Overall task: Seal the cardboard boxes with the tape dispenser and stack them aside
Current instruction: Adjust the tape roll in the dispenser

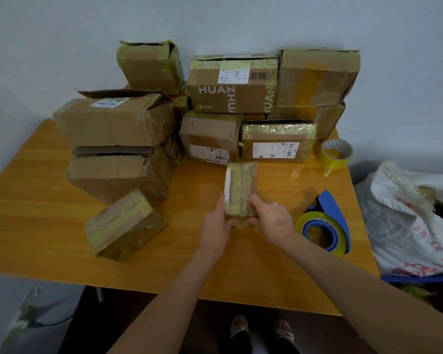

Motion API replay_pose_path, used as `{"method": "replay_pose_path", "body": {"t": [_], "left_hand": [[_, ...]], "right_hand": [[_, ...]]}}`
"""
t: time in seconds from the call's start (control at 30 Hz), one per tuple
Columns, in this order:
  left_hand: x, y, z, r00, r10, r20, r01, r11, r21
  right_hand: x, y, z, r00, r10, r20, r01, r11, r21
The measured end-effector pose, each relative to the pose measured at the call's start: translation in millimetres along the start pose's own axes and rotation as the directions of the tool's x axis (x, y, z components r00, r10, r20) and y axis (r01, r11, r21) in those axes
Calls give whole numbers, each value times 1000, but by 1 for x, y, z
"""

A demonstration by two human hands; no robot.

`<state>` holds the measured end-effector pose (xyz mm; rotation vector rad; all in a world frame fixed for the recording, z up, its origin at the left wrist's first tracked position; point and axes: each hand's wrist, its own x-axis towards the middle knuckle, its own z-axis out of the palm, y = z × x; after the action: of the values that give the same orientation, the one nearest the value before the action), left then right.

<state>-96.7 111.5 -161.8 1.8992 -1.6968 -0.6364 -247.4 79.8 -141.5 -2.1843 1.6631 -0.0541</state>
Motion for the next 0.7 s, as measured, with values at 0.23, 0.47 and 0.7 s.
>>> {"method": "replay_pose_path", "body": {"t": [0.23, 0.47, 0.7], "left_hand": [[-2, 2, -4, 996, -54, 73, 54, 999, -1], [-1, -5, -73, 998, -33, -58, 51, 937, 346], [-16, -106, -199, 827, -351, -439, 470, 860, 199]], "right_hand": [[7, -1, -3, 980, 198, 20, -196, 944, 265], [17, -7, -10, 954, 186, 236, -283, 820, 498], [4, -50, 11, 923, 122, 365, -303, 815, 493]]}}
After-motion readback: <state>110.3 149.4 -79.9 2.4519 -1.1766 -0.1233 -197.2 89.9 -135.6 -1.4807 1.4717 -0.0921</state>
